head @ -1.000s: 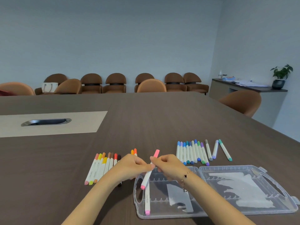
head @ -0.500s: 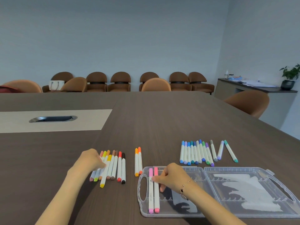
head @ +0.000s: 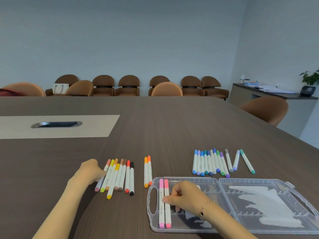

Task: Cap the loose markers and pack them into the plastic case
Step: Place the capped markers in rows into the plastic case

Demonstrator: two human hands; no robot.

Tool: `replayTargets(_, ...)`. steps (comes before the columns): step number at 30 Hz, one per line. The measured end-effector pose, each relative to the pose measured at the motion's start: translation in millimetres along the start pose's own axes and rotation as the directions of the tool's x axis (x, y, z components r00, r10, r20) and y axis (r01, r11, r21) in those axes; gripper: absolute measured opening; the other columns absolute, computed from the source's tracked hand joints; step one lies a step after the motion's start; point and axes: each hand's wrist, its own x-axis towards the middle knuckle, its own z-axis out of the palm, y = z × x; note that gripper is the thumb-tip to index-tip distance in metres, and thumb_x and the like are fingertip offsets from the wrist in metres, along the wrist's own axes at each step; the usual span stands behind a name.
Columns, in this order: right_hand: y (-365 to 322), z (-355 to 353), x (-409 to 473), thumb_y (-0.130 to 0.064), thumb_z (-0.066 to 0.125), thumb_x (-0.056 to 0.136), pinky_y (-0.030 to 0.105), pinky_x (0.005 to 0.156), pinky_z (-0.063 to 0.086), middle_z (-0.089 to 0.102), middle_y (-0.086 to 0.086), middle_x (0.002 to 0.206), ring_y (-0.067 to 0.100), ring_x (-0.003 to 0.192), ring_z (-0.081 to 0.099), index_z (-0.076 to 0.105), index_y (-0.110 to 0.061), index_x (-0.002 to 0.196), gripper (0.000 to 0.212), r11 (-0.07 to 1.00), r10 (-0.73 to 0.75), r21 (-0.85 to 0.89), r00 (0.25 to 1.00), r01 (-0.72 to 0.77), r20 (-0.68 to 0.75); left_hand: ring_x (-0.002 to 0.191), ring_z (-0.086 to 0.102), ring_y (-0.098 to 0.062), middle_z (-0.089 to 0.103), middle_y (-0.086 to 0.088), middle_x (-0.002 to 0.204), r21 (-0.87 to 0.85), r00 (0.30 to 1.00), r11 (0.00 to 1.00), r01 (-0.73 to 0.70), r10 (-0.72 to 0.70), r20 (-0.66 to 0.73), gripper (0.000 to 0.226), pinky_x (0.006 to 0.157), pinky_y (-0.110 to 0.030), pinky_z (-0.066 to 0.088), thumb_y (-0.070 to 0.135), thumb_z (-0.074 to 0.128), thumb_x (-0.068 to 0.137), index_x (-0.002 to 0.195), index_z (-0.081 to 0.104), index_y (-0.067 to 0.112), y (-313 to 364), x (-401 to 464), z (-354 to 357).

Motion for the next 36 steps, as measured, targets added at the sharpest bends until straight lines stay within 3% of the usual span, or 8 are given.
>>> replayTargets(10,-6,-13,8,-0.045,0.064,0.083,0.019,0.068,0.048,0.058,-0.005,0.066,0.005,0.063,0.054,0.058,-0.02,0.065,0.032,0.991,0.002,-0.132,1.0,0.0,0.017,0.054,0.045,-0.01,0.051,-0.004,0.068,-0.076,0.994,0.992,-0.105,0.104,-0.017,0.032,0.051,-0.017,0.04,0.036,0.064,0.087,0.09,0.056,0.005,14,-20,-16)
replayTargets(14,-19,-36,17,-0.041,0.056,0.09,0.015,0.06,0.043,0.058,-0.002,0.062,0.005,0.057,0.051,0.065,-0.016,0.073,0.032,0.978,-0.056,0.178,0.957,0.111,-0.286,0.063,0.048,-0.011,0.054,0.001,0.068,-0.27,0.898,0.893,-0.361,0.411,0.158,0.022,0.065,-0.024,0.048,0.036,0.062,0.085,0.081,0.073,0.017,54,-67,-23)
replayTargets(17,-34,-43,19,-0.045,0.05,0.091,0.015,0.053,0.037,0.057,-0.007,0.06,0.004,0.052,0.046,0.067,-0.022,0.075,0.033,0.944,-0.062,0.303,0.972,0.131,-0.227,0.06,0.045,-0.01,0.054,0.005,0.062,-0.314,0.782,0.835,-0.451,0.54,0.313,0.023,0.062,-0.02,0.043,0.039,0.061,0.085,0.074,0.074,0.022,80,-99,-5)
replayTargets(21,-34,-37,21,-0.043,0.05,0.093,0.012,0.048,0.034,0.053,-0.008,0.057,0.005,0.047,0.043,0.064,-0.017,0.074,0.035,0.936,-0.024,0.343,0.985,0.083,-0.172,0.055,0.047,-0.007,0.055,0.006,0.063,-0.345,0.746,0.805,-0.483,0.584,0.319,0.023,0.055,-0.014,0.041,0.036,0.062,0.088,0.094,0.076,0.02,93,-112,13)
replayTargets(25,-18,-41,23,-0.044,0.046,0.094,0.014,0.045,0.035,0.052,-0.002,0.062,0.005,0.044,0.039,0.06,-0.013,0.074,0.04,0.94,0.043,0.341,0.988,0.009,-0.146,0.058,0.053,-0.005,0.06,0.013,0.067,-0.27,0.784,0.816,-0.511,0.571,0.243,0.026,0.052,-0.013,0.041,0.044,0.061,0.087,0.088,0.074,0.021,86,-104,9)
replayTargets(29,-3,-41,19,-0.045,0.043,0.096,0.015,0.053,0.038,0.051,-0.005,0.057,0.004,0.044,0.043,0.053,-0.015,0.064,0.045,0.988,0.096,0.121,0.995,-0.097,0.018,0.076,0.057,-0.006,0.061,0.009,0.091,-0.144,0.898,0.892,-0.429,0.439,0.041,0.018,0.056,-0.016,0.043,0.037,0.059,0.09,0.085,0.067,0.022,62,-71,-11)
replayTargets(32,1,-31,18,-0.041,0.05,0.094,0.013,0.05,0.038,0.055,-0.007,0.056,-0.001,0.037,0.046,0.056,-0.015,0.065,0.039,0.987,0.1,0.121,0.993,-0.106,0.061,0.078,0.058,-0.009,0.063,0.002,0.09,-0.122,0.934,0.931,-0.343,0.353,0.064,0.023,0.061,-0.02,0.047,0.036,0.059,0.09,0.082,0.069,0.016,46,-50,-16)
replayTargets(36,1,-21,18,-0.038,0.061,0.088,0.019,0.074,0.048,0.068,-0.005,0.073,0.0,0.063,0.06,0.07,-0.008,0.091,0.031,0.991,0.072,0.118,0.997,-0.071,-0.007,0.075,0.058,-0.01,0.066,-0.002,0.088,-0.1,0.954,0.953,-0.288,0.294,0.059,0.029,0.062,-0.02,0.047,0.035,0.057,0.092,0.089,0.071,0.009,44,-37,-7)
